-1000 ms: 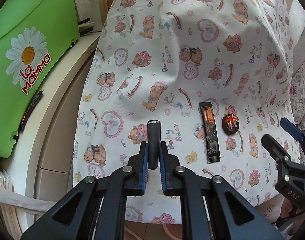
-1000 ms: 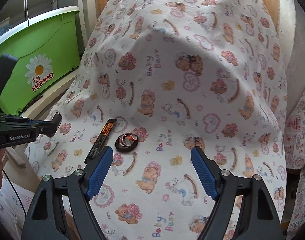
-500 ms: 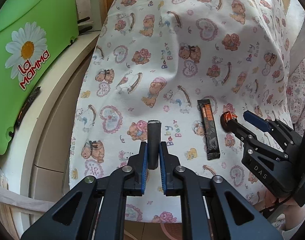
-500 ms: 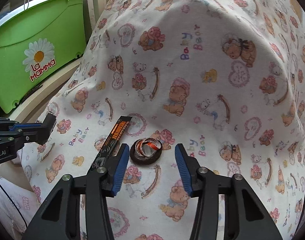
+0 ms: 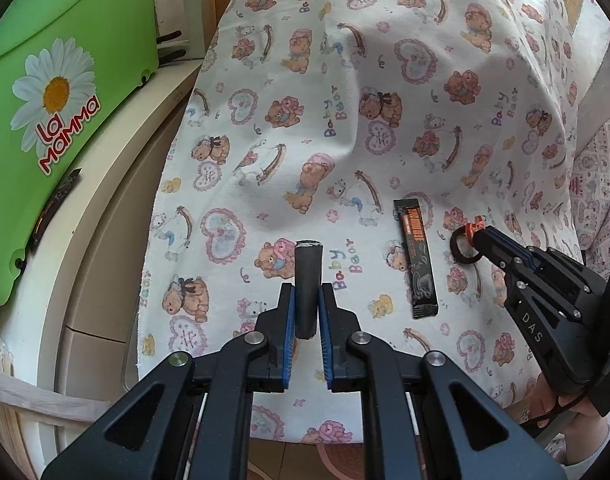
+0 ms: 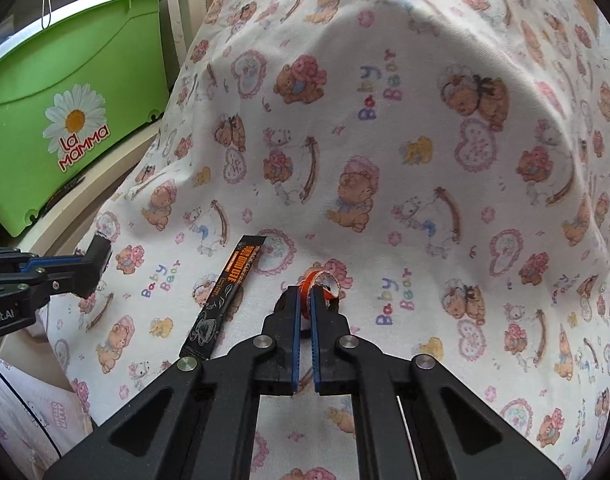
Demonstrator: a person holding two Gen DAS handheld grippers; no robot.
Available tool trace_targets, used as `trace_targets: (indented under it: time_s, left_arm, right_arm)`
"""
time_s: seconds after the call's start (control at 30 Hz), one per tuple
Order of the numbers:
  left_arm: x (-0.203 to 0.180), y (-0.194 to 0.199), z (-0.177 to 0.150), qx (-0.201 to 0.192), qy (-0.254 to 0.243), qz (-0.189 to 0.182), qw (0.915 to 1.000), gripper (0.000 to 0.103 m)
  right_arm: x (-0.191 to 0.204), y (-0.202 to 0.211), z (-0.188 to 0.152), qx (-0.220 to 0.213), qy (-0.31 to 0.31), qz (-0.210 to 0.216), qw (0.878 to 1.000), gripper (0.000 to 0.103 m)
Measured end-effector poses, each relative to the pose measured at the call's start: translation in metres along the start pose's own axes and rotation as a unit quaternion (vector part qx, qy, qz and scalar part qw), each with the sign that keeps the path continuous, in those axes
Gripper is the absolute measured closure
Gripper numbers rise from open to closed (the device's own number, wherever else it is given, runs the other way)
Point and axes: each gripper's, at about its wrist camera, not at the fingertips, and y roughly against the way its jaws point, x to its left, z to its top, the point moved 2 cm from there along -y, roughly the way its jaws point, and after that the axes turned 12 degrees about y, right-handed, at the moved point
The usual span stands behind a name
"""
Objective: Collect trash
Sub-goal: 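Grasp the orange-red ring item with the right tool while the left tool holds the cylinder, then carry the black cylinder and orange-red item over the pink wastebasket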
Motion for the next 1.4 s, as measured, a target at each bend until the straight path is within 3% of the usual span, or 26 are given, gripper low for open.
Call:
trace_targets:
  time_s: [0.23, 0.43, 0.67, 1.0, 1.23, 1.4]
  left_arm:
    - [-0.003, 0.003, -0.001, -0.002, -0.006, -0.004, 1.0, 0.092]
    - [-0.005, 0.004, -0.005, 0.0, -0.009, -0.006, 0.9999, 0.092]
    - [-0.009, 0.011, -0.011, -0.003, -0.011, -0.01, 0.9999, 0.092]
    - [-0.026, 0.036, -0.023, -0.008, -0.016, -0.019, 0.9997, 0.092]
    - [-0.041, 0.051, -0.032, -0.01, -0.023, -0.026, 0.9993, 0.092]
    - [-0.036, 0.054, -0.043, -0.005, -0.026, -0.019, 0.9995, 0.092]
  right_arm:
    - [-0.009, 0.04, 0.004, -0.039, -0.009, -0.054, 0.998, 0.098]
    - [-0.013, 0.065, 0.005, -0.057, -0.017, -0.048, 0.997, 0.098]
    - [-0.017, 0.071, -0.004, -0.056, -0.054, 0.071, 0.994, 0.098]
    - [-0.02, 0.084, -0.022, -0.039, -0.072, 0.091, 0.992, 0.098]
    - [-0.037, 0.061, -0.043, 0.025, -0.172, 0.181, 0.968, 0.098]
    - [-0.042, 0.051, -0.062, 0.055, -0.189, 0.158, 0.968, 0.098]
